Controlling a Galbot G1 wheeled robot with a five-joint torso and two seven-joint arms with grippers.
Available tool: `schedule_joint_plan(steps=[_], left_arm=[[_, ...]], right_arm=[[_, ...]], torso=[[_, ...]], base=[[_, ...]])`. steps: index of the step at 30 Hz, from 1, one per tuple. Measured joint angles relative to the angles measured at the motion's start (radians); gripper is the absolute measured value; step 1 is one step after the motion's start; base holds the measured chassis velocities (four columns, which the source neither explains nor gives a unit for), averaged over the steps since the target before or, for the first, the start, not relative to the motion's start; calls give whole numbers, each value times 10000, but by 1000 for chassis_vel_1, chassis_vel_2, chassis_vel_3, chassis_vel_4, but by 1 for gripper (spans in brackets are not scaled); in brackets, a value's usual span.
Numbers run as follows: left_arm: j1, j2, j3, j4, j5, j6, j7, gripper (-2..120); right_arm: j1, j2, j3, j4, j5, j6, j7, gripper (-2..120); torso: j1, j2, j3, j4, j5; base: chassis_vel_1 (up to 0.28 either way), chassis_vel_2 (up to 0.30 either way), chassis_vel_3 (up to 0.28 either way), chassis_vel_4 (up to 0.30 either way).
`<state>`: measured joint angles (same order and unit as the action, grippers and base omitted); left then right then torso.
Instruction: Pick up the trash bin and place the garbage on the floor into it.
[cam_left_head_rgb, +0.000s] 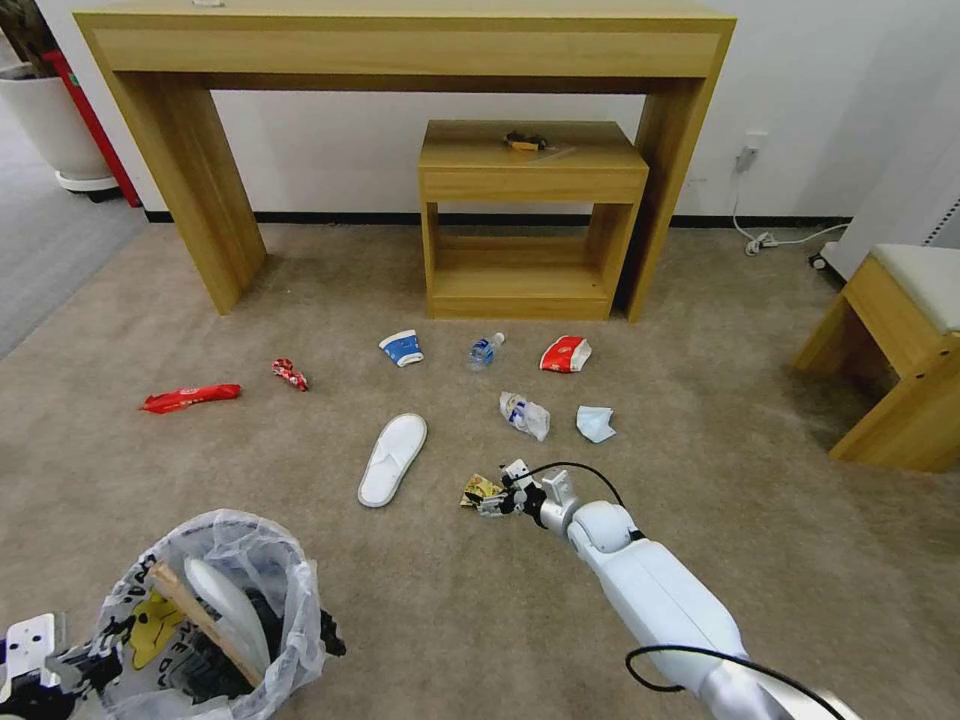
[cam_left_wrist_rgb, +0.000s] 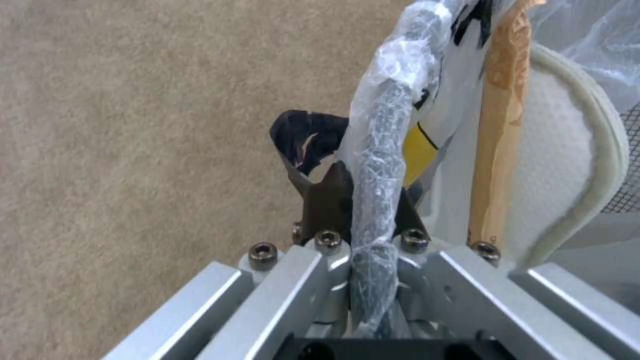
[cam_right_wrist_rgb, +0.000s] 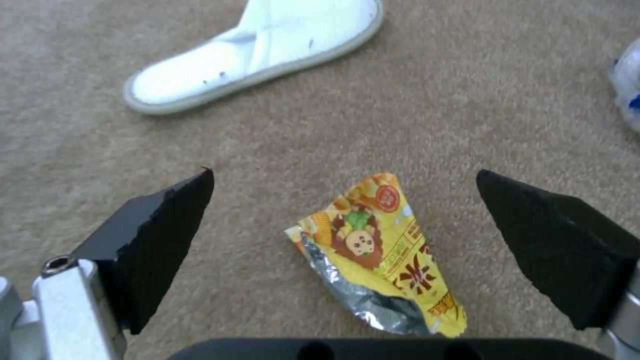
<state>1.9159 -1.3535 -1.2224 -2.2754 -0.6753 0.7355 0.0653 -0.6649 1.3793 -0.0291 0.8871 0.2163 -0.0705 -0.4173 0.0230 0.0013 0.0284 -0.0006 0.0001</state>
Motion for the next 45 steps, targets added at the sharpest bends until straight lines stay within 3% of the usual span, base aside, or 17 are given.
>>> schedule_joint_plan(steps=[9,18,32,34,45], left_arm=[[-261,373,-42,191,-67,0,-47,0],[-333,614,-100,343,-256,0,-88,0],[-313,652,-63,169,-301,0,2,0],[-309,652,-65,141,-304,0,13,0],[-272,673,-105,49,-323,0,50,0]], right_arm=[[390,635,113,-1541,-585,-244,72,100],[482,965,496,-2096,-905,-190,75,99],[645,1313,1010,-2622,-1821,-126,238,51],[645,1376,1129,-2731,-1976,-120,267,39],[596,1368,1290,-2738,-2003,-54,487,0]], torso=[[0,0,0,-2,0],[0,1,0,-3,-1],[-2,0,-1,-3,0],[-1,0,0,-1,1],[-1,0,0,-2,1]], base=[[0,0,0,0],[0,0,0,0],[0,0,0,0],[0,0,0,0],[0,0,0,0]])
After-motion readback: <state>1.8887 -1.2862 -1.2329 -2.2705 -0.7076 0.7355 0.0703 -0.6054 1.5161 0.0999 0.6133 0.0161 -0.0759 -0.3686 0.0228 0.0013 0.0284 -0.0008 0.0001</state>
